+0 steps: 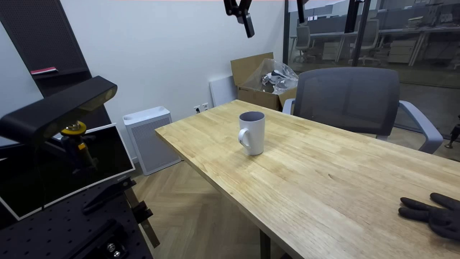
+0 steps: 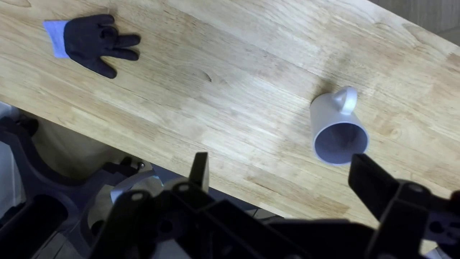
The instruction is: Pick the cup and move it to the right on the table
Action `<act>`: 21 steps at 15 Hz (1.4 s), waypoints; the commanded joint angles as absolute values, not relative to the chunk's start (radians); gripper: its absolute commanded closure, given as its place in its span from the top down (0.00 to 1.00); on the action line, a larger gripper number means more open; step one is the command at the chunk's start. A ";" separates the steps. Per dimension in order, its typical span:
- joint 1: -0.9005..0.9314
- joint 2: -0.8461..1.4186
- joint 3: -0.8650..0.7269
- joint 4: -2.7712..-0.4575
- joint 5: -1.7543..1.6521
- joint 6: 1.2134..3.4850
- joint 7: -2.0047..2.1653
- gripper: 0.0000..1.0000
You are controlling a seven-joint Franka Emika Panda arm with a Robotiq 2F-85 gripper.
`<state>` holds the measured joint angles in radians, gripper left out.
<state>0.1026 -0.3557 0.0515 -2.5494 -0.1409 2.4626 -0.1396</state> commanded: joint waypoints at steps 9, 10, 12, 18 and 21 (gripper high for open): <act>0.132 -0.063 0.117 -2.281 -0.115 2.391 -0.123 1.00; 0.132 -0.037 0.121 -2.255 -0.119 2.373 -0.118 1.00; 0.133 0.009 0.127 -2.206 -0.121 2.332 -0.111 1.00; 0.136 0.091 0.138 -2.136 -0.093 2.318 -0.132 1.00; 0.136 0.116 0.143 -2.129 -0.075 2.314 -0.136 1.00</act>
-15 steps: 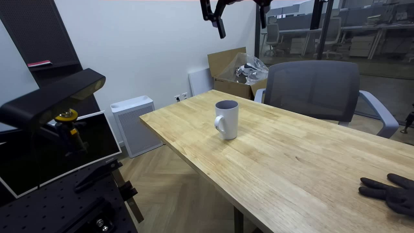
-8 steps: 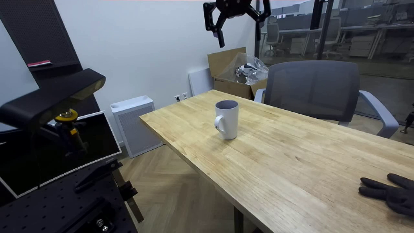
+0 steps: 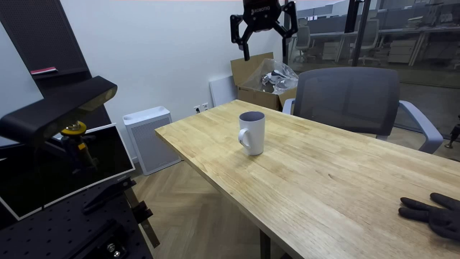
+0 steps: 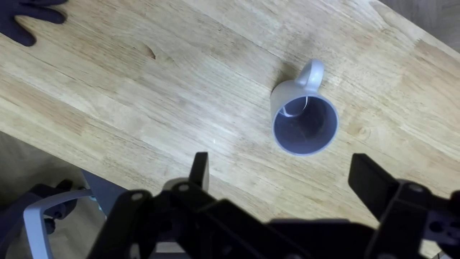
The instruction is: Pick the cup and move it to the right on the table
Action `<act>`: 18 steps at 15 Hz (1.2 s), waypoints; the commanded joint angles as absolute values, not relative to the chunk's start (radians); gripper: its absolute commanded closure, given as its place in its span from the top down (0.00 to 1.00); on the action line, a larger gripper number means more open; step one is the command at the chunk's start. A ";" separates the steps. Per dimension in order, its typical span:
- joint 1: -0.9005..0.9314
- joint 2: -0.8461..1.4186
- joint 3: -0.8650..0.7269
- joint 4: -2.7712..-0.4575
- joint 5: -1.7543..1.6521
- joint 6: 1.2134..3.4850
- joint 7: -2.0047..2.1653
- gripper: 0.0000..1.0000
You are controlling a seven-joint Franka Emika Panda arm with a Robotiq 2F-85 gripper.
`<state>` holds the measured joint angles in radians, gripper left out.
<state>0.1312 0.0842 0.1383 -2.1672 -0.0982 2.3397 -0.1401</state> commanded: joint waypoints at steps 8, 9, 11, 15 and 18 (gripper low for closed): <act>0.132 0.150 0.140 -2.159 -0.082 2.345 -0.134 1.00; 0.132 0.153 0.139 -2.162 -0.084 2.353 -0.134 1.00; 0.132 0.165 0.138 -2.164 -0.089 2.371 -0.133 1.00; 0.138 0.209 0.134 -2.135 -0.109 2.371 -0.114 1.00; 0.139 0.220 0.133 -2.129 -0.127 2.368 -0.119 1.00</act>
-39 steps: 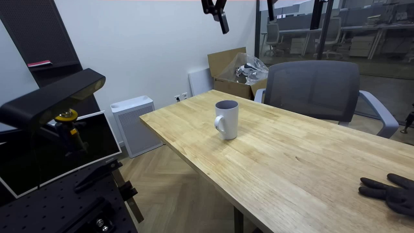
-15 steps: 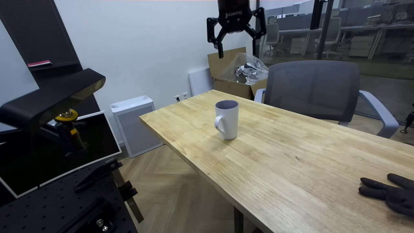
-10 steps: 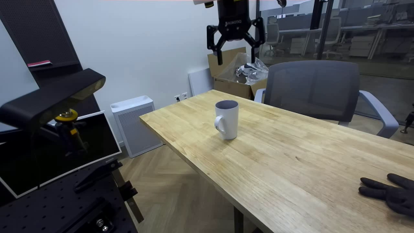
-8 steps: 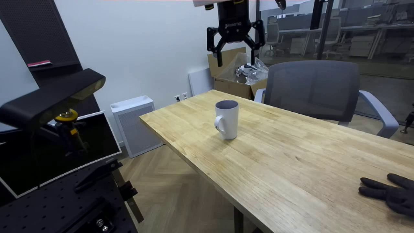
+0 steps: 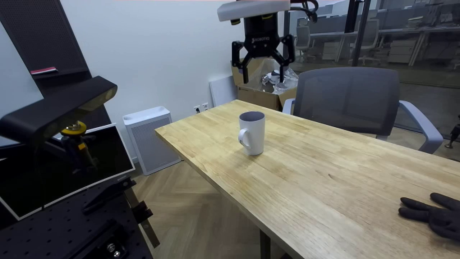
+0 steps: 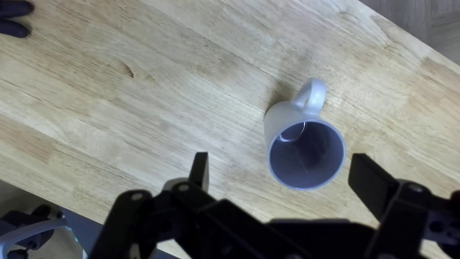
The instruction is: Pick the cup and move it to the right on the table
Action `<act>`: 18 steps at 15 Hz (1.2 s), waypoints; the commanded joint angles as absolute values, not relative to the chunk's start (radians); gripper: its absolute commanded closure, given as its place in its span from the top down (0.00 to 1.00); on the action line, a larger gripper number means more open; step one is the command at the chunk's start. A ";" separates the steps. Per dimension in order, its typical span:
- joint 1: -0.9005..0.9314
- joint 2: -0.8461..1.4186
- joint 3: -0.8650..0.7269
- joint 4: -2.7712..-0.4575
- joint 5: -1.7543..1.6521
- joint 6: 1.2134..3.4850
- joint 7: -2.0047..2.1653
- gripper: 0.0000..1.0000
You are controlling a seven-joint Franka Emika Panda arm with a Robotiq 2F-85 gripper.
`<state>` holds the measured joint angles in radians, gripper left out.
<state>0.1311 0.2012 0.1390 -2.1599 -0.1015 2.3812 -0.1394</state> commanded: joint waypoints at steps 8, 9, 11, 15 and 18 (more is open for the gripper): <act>0.132 0.212 0.138 -2.150 -0.114 2.379 -0.140 1.00; 0.132 0.212 0.138 -2.150 -0.114 2.379 -0.140 1.00; 0.132 0.212 0.138 -2.149 -0.114 2.379 -0.140 1.00; 0.129 0.244 0.140 -2.144 -0.101 2.394 -0.151 1.00; 0.130 0.276 0.138 -2.142 -0.106 2.433 -0.148 1.00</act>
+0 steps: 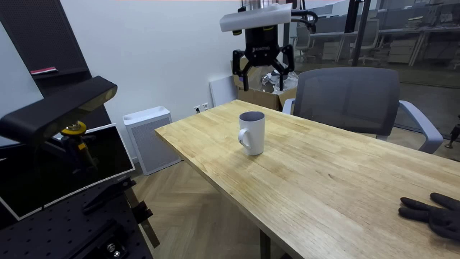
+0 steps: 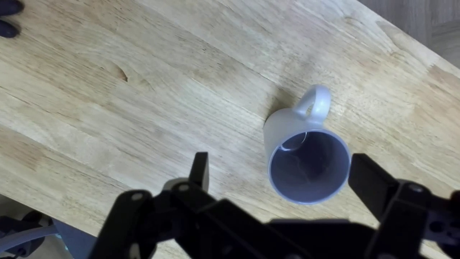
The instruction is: Pick the cup and move it to the right on the table
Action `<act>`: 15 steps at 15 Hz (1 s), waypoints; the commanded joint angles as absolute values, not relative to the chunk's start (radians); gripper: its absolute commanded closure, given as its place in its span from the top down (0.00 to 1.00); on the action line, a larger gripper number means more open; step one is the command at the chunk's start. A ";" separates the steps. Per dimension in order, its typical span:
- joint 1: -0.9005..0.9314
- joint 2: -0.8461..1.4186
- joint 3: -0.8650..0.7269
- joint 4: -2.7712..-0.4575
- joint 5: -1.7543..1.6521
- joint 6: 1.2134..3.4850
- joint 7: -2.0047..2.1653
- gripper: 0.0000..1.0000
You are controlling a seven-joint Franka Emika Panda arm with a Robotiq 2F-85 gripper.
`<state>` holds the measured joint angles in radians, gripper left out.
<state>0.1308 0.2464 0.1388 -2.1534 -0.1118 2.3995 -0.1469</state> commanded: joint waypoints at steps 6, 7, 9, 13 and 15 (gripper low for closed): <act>0.124 0.351 0.141 -2.124 -0.098 2.527 -0.162 1.00; 0.123 0.365 0.140 -2.112 -0.099 2.526 -0.164 1.00; 0.119 0.395 0.137 -2.081 -0.099 2.515 -0.169 1.00; 0.119 0.455 0.124 -2.019 -0.110 2.498 -0.165 1.00; 0.120 0.489 0.119 -1.986 -0.112 2.487 -0.162 1.00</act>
